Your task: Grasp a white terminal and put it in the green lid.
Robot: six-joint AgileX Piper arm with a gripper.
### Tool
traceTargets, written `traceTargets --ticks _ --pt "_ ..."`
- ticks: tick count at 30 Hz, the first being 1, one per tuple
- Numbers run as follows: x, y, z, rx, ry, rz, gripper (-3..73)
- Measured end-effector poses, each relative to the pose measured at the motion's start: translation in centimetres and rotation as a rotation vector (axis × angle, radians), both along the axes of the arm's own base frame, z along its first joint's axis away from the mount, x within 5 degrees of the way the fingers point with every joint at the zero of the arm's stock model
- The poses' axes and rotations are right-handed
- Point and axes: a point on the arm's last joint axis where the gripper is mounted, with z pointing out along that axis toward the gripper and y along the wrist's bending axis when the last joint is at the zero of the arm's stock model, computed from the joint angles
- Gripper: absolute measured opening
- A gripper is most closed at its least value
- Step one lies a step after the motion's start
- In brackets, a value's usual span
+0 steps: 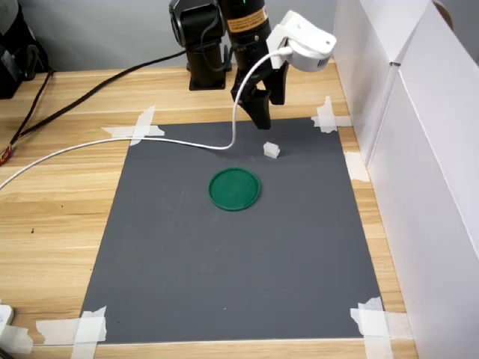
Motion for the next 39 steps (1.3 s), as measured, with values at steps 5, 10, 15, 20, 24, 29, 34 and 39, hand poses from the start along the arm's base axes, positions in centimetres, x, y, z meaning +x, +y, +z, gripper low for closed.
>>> traceTargets --ticks 5,10,15,20,24,29,34,39 --pt "0.5 0.2 -1.0 -0.020 0.029 -0.003 70.0" --pt "0.9 0.2 -1.3 -0.011 -0.026 -0.001 70.0" --pt "0.2 -0.3 -3.2 -0.033 -0.041 0.026 70.0" --pt "-0.2 -0.4 -4.2 -0.026 -0.066 0.060 70.0" --pt "0.0 -0.1 -4.8 -0.014 -0.056 0.067 70.0" --pt "0.6 0.1 -5.6 -0.019 -0.059 0.059 70.0" --pt "0.8 0.3 -6.3 -0.012 -0.037 0.043 70.0" --pt "1.0 0.4 -6.7 -0.009 -0.031 0.033 70.0"
